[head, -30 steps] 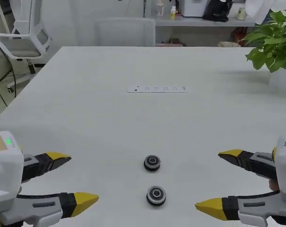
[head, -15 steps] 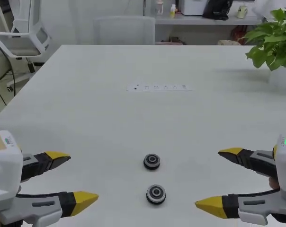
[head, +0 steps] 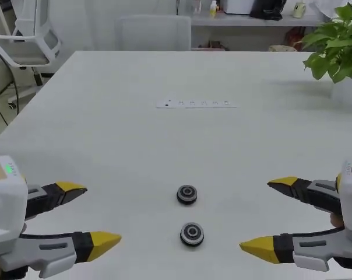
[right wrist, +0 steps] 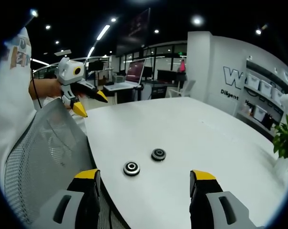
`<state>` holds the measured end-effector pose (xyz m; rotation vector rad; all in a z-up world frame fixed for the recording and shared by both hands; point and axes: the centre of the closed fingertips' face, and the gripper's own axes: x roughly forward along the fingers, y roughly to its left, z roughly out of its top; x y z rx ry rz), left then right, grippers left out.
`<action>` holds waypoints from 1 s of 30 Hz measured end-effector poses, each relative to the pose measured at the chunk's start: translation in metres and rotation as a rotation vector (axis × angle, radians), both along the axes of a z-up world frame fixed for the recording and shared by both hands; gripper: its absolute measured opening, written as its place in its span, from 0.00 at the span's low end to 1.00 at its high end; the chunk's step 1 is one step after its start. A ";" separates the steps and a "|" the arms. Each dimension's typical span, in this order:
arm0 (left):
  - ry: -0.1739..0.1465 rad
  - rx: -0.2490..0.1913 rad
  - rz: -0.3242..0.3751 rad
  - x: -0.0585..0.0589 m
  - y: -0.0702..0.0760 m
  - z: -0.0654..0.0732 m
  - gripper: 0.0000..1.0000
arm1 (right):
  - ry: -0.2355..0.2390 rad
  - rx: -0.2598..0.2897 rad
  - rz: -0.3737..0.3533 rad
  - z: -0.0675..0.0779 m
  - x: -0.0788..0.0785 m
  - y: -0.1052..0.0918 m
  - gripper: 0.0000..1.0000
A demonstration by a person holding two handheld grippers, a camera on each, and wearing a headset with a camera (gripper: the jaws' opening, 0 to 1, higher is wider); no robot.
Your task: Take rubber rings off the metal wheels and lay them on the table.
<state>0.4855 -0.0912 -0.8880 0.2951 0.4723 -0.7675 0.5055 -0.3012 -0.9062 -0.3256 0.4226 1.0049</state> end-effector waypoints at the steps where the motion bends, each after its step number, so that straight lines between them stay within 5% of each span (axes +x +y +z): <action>1: 0.001 -0.002 -0.001 0.000 0.000 0.000 0.61 | -0.003 0.000 0.001 0.000 0.001 0.000 0.76; 15: -0.002 -0.007 -0.028 0.012 -0.006 0.001 0.60 | -0.022 -0.007 0.029 0.002 0.014 0.007 0.74; 30: -0.019 0.037 -0.114 0.034 -0.024 -0.003 0.59 | -0.048 -0.024 0.125 -0.003 0.031 0.026 0.70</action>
